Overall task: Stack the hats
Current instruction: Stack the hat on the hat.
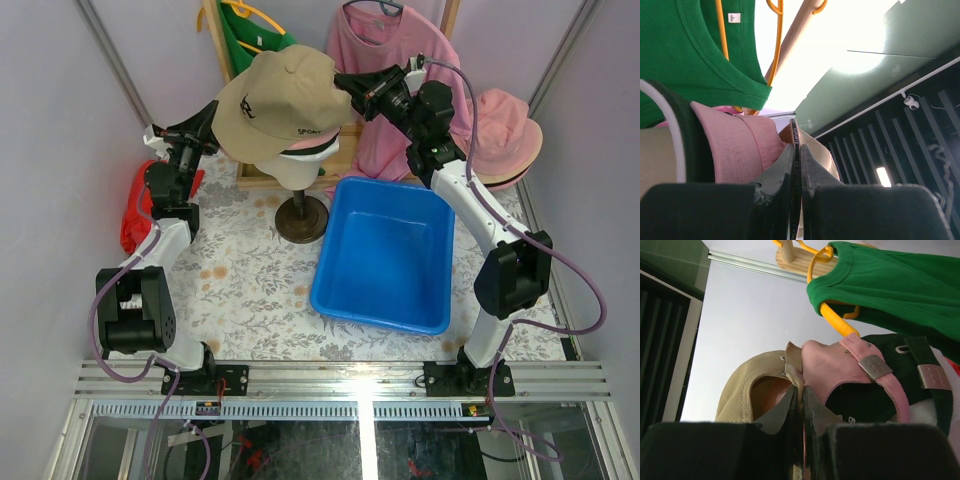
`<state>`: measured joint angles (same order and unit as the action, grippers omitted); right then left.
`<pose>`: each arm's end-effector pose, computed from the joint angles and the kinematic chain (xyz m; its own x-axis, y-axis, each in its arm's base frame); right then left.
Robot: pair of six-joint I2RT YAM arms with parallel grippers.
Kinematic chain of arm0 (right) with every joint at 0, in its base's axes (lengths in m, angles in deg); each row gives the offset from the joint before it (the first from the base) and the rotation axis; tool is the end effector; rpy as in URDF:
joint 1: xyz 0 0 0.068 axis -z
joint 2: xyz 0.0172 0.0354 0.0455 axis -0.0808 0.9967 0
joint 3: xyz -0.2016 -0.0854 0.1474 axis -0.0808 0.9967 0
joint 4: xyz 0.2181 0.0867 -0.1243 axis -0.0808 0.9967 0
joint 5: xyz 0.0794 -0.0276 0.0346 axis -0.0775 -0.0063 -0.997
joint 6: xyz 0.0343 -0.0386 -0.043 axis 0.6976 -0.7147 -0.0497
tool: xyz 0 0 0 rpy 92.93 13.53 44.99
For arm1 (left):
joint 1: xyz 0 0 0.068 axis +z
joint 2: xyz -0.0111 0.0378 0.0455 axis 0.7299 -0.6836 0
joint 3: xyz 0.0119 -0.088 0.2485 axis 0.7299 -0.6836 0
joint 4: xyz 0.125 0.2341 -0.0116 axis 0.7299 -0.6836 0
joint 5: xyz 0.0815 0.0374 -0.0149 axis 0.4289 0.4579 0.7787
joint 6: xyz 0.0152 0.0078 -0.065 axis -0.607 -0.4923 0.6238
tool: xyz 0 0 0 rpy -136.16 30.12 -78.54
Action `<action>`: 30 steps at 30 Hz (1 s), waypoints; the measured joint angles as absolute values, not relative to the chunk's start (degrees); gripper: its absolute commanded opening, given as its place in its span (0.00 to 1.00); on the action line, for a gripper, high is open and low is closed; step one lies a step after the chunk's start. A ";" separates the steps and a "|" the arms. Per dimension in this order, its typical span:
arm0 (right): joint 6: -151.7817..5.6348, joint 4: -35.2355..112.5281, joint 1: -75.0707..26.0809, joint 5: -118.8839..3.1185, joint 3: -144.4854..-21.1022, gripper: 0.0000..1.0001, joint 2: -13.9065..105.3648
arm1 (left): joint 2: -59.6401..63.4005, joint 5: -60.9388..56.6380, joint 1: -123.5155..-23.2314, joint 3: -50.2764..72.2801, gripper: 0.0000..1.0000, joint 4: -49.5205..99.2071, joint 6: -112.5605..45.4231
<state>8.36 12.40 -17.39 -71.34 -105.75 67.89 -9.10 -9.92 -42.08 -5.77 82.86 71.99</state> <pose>0.4077 0.1857 0.4456 -0.6509 0.7427 -0.1575 -0.3523 -0.1117 0.9292 0.3583 0.0151 0.3518 -0.3637 -0.8888 0.2788 0.3586 -0.4098 -0.8387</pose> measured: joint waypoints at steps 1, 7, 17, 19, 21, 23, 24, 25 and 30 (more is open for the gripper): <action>7.88 12.75 -17.39 -71.34 -105.75 0.12 67.87 | -9.08 -9.92 -42.08 -5.79 0.00 82.77 71.99; 5.36 14.50 -17.39 -71.32 -105.53 0.12 67.45 | -9.10 -9.94 -42.14 -5.79 0.00 81.83 71.99; -0.08 18.15 -17.50 -71.15 -103.49 0.12 65.62 | -8.95 -9.99 -42.34 -7.08 0.00 79.97 71.99; -0.93 18.26 -17.56 -71.02 -102.90 0.12 65.49 | -8.86 -9.99 -42.34 -7.54 0.00 79.82 72.02; -1.76 18.43 -17.65 -70.84 -102.62 0.12 65.46 | -8.73 -10.07 -42.29 -7.67 0.00 79.78 71.99; -2.46 18.35 -17.72 -70.75 -101.90 0.12 65.16 | -8.67 -10.42 -42.25 -7.67 0.00 79.71 71.99; -2.68 18.35 -17.72 -70.73 -101.66 0.12 65.09 | -8.67 -10.53 -42.23 -7.67 0.00 79.71 71.99; -3.03 18.30 -17.74 -70.71 -101.53 0.12 65.07 | -8.67 -10.66 -42.19 -7.72 0.00 79.73 71.99; -4.32 18.06 -17.83 -70.69 -101.09 0.12 65.07 | -8.69 -11.87 -41.57 -8.04 0.00 79.80 71.99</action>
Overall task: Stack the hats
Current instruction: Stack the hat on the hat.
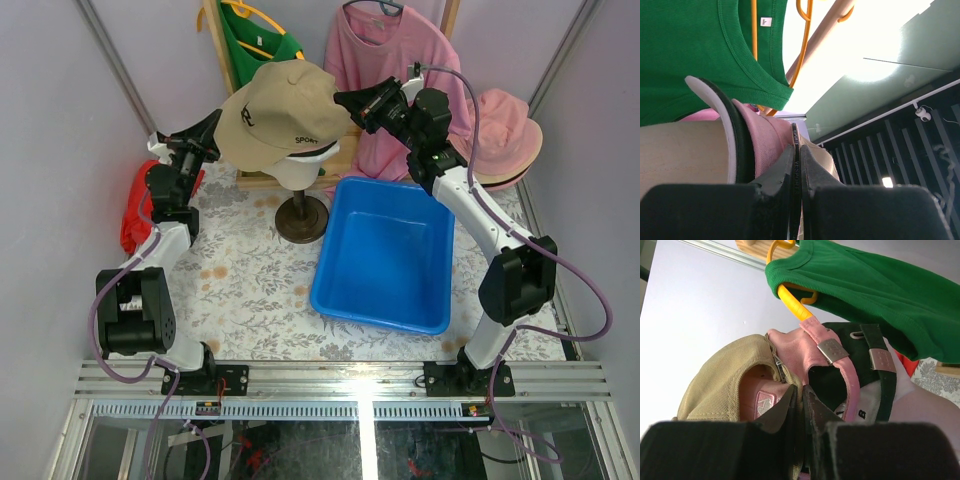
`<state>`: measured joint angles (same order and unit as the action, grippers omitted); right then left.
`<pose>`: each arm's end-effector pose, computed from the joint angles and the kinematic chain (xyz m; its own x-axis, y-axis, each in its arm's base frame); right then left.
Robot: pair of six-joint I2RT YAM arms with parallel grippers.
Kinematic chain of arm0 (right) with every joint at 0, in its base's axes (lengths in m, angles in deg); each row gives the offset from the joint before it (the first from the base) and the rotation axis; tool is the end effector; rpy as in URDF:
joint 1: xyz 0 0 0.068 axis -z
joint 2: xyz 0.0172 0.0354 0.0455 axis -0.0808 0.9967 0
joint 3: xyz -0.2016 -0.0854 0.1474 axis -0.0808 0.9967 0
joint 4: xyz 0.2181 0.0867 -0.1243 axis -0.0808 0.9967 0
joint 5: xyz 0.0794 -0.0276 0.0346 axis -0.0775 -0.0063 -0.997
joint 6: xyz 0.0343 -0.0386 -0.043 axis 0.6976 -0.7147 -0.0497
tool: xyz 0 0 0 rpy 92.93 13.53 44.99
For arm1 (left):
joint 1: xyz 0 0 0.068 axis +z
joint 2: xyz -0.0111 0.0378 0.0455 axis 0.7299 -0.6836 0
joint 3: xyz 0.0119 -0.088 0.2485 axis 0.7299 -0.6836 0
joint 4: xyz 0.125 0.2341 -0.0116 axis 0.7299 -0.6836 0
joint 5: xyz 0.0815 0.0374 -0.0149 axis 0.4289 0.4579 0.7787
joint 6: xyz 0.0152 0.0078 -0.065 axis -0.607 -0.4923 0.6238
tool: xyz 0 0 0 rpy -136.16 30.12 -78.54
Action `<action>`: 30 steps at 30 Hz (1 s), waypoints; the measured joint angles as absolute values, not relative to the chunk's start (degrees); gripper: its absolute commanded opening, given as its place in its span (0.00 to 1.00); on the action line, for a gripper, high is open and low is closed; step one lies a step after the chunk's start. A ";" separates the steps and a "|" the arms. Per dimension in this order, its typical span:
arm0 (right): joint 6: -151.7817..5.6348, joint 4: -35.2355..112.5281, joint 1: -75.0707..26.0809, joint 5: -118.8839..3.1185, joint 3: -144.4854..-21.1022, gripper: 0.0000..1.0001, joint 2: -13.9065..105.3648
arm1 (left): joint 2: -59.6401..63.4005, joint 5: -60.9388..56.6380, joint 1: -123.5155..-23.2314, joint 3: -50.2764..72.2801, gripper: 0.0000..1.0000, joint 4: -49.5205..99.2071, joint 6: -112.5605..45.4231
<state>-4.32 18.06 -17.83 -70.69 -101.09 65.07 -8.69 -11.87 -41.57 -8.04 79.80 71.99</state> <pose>0.4008 0.1860 0.4246 -0.5969 0.7351 -0.3214 -0.3764 0.0971 0.9213 0.3582 0.0166 0.3339 -0.3575 -0.8833 0.3034 0.2755 -0.4101 -0.8694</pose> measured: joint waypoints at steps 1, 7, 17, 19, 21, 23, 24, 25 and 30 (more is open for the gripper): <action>-4.58 18.08 -17.85 -70.69 -101.09 0.12 65.07 | -8.69 -12.06 -41.49 -8.07 0.00 79.80 72.02; -6.94 19.37 -17.94 -70.62 -101.57 0.12 65.07 | -9.78 -13.29 -40.98 -7.93 0.00 80.69 72.02; -9.52 24.34 -17.94 -69.86 -104.19 0.12 65.20 | -13.45 -12.33 -39.28 -5.49 0.25 81.83 71.99; -9.69 25.41 -17.80 -69.42 -104.57 0.12 65.35 | -14.31 -11.58 -38.54 -5.49 0.26 81.61 71.99; -9.78 25.84 -17.78 -69.27 -104.87 0.12 65.55 | -15.03 -11.39 -38.19 -5.49 0.27 81.52 71.99; -9.87 26.32 -17.80 -69.27 -105.31 0.12 65.70 | -15.38 -11.47 -38.21 -5.49 0.28 81.50 71.99; -9.91 26.48 -17.80 -69.27 -105.48 0.12 65.75 | -15.42 -11.54 -38.21 -5.49 0.29 81.50 71.99; -9.93 26.70 -17.80 -69.25 -105.64 0.12 65.79 | -15.42 -11.67 -38.21 -5.49 0.30 81.59 71.99; -10.02 27.13 -17.80 -69.22 -105.96 0.12 65.92 | -15.35 -12.11 -38.21 -5.51 0.35 83.18 71.99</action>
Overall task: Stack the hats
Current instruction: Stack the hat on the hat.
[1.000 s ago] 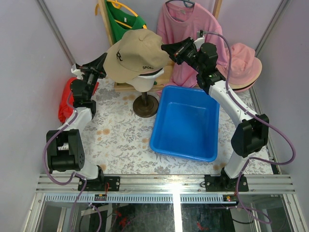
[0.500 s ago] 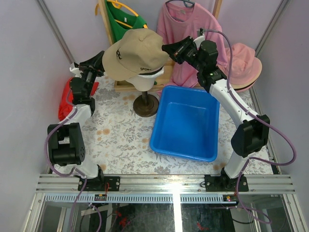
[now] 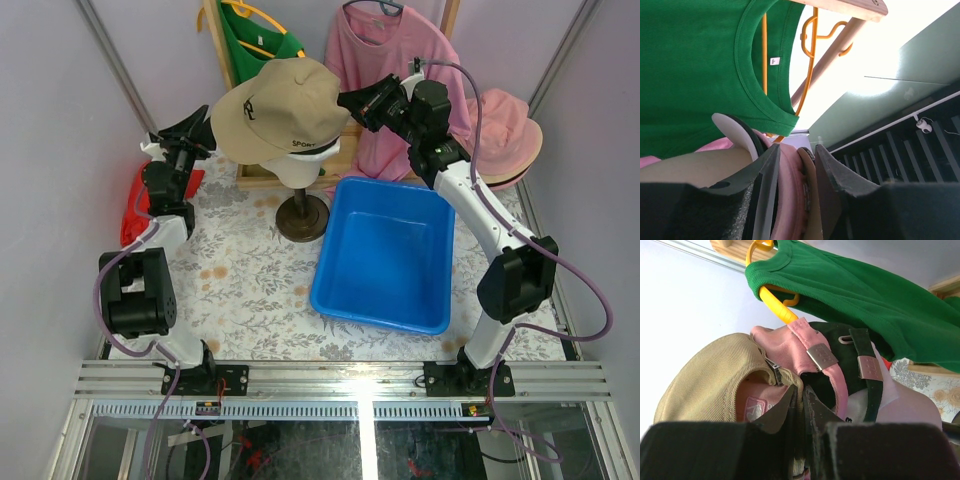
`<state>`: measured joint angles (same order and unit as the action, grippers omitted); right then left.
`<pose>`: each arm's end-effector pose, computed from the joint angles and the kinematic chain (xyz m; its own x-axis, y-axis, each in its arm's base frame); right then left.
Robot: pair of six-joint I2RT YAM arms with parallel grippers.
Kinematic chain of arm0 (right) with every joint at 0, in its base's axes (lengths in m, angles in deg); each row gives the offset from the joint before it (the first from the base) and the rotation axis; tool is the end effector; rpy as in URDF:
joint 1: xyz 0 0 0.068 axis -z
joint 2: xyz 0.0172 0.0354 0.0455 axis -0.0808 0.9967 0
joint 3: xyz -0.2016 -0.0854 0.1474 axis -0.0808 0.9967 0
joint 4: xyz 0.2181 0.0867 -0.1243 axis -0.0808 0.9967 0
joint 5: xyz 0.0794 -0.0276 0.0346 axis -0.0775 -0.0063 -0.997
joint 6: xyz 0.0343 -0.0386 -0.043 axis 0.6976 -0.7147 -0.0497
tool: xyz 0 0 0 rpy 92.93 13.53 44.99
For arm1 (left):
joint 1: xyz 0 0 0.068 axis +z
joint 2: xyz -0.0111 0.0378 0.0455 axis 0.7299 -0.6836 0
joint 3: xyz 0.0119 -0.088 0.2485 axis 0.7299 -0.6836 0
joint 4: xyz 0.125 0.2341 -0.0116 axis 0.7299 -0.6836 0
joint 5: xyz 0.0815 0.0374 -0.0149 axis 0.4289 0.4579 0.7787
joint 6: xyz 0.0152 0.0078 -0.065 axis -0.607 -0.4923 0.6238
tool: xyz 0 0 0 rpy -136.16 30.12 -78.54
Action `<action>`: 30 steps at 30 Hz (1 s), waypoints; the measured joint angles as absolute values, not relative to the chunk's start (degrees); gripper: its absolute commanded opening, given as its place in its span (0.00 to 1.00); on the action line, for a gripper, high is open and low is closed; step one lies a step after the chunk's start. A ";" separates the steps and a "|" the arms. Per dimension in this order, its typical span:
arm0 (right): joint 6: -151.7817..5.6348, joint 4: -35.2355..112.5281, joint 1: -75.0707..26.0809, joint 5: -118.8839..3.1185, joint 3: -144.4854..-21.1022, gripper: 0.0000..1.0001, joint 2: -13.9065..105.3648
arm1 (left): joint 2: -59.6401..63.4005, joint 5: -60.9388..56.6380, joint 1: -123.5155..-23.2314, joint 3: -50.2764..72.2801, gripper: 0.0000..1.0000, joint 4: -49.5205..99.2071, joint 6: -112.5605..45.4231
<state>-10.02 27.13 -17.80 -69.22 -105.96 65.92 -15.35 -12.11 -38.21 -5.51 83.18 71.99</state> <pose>0.4046 0.1859 0.4309 -0.5712 0.7247 -0.3854 -0.3541 0.2060 0.9122 0.3798 0.0409 0.3156 -0.3046 -0.9014 0.3077 0.2861 -0.3947 -0.8732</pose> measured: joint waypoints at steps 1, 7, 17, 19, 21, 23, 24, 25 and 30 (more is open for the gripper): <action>-10.07 27.18 -17.80 -69.22 -106.12 0.12 65.99 | -15.25 -12.11 -38.21 -5.62 0.35 83.51 71.99; -10.20 28.05 -17.80 -69.12 -106.62 0.12 66.08 | -12.56 -12.11 -38.21 -8.37 0.38 84.67 71.99; -10.57 28.55 -17.80 -68.85 -106.88 0.12 66.08 | -2.15 -14.49 -37.92 -14.86 0.40 82.14 71.99; -10.77 28.82 -17.80 -68.87 -107.06 0.12 66.08 | 0.19 -14.77 -37.57 -15.17 0.41 79.88 71.99; -10.98 29.06 -17.80 -68.87 -107.21 0.12 66.08 | 1.98 -15.32 -37.36 -15.30 0.42 78.14 71.97; -11.12 29.30 -17.80 -68.87 -107.28 0.12 66.08 | 3.25 -15.78 -37.31 -15.50 0.42 76.61 71.93; -11.14 29.38 -17.80 -68.87 -107.30 0.12 66.08 | 3.90 -16.06 -37.25 -15.72 0.43 75.60 71.82; -11.14 29.43 -17.80 -68.87 -107.30 0.12 66.08 | 4.21 -16.35 -37.22 -15.87 0.42 75.08 71.64; -11.36 29.63 -17.80 -68.92 -107.49 0.12 66.08 | 4.89 -18.16 -37.11 -16.11 0.42 72.10 70.05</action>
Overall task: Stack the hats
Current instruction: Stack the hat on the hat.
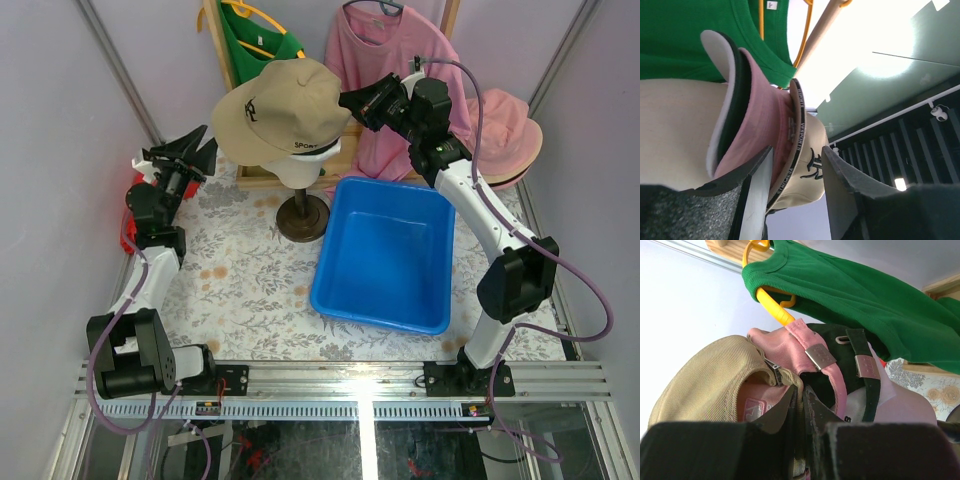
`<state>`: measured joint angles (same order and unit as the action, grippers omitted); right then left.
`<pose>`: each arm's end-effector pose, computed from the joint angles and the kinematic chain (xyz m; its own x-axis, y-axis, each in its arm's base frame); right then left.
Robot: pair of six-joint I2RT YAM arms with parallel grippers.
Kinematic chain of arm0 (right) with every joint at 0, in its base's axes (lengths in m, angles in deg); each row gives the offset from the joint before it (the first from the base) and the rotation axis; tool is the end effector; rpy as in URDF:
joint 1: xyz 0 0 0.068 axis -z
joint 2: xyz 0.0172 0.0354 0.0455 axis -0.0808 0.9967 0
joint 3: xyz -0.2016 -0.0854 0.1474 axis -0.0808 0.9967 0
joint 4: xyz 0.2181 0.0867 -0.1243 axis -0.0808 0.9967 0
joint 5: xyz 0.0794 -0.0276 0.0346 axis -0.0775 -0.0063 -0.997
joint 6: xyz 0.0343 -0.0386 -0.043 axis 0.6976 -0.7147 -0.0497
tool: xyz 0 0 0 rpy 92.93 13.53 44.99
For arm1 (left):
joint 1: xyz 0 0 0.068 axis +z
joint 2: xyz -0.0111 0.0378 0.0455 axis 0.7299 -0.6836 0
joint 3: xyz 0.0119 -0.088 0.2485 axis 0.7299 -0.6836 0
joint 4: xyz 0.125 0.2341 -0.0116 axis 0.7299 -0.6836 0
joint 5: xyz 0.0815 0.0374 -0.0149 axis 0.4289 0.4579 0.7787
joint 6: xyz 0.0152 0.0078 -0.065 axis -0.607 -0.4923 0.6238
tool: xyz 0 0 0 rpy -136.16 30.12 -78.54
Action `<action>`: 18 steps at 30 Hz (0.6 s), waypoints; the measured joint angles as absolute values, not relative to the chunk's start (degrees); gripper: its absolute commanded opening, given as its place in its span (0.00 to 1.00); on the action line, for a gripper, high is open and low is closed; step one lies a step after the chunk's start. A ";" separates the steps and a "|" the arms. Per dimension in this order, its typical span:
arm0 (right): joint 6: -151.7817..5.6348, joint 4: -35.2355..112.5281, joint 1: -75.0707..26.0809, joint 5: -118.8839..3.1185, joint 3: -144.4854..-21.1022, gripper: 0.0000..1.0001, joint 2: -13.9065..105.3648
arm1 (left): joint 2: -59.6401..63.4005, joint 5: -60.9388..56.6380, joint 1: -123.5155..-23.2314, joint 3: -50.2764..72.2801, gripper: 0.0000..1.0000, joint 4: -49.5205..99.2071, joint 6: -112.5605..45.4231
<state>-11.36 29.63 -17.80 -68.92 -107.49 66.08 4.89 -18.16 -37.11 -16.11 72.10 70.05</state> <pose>0.4046 0.1856 0.4344 -0.5665 0.7199 -0.4011 -0.3494 0.2310 0.9080 0.3053 0.0301 0.3411 -0.3573 -0.8985 0.2552 0.2402 -0.3525 -0.9045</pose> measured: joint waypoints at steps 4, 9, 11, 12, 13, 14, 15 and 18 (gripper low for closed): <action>-11.40 29.60 -17.80 -68.92 -107.49 0.12 66.08 | 4.86 -19.98 -37.14 -15.58 0.43 69.68 68.10; -11.40 29.65 -17.80 -68.92 -107.58 0.12 66.08 | 4.75 -21.88 -37.14 -13.01 0.42 66.77 65.61; -11.40 29.69 -17.80 -68.92 -107.63 0.12 66.10 | 4.47 -22.31 -37.14 -12.02 0.39 66.55 65.11; -11.40 29.69 -17.80 -68.92 -107.63 0.12 66.12 | 4.23 -22.60 -37.16 -11.37 0.36 66.42 64.85; -11.40 29.69 -17.80 -68.90 -107.65 0.12 66.16 | 3.95 -22.93 -37.20 -10.80 0.32 66.38 64.52; -11.40 29.69 -17.80 -68.90 -107.71 0.12 66.21 | 3.75 -23.17 -37.25 -10.34 0.27 66.29 64.28; -11.40 29.78 -17.80 -68.90 -107.82 0.12 66.29 | 3.49 -23.56 -37.49 -9.77 0.20 66.09 63.93; -11.40 30.00 -17.80 -68.90 -108.19 0.12 66.60 | 2.37 -24.65 -37.88 -8.00 0.01 65.59 62.97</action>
<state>-11.40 30.00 -17.80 -68.90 -108.19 66.60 2.37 -24.65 -37.88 -8.00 65.59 62.97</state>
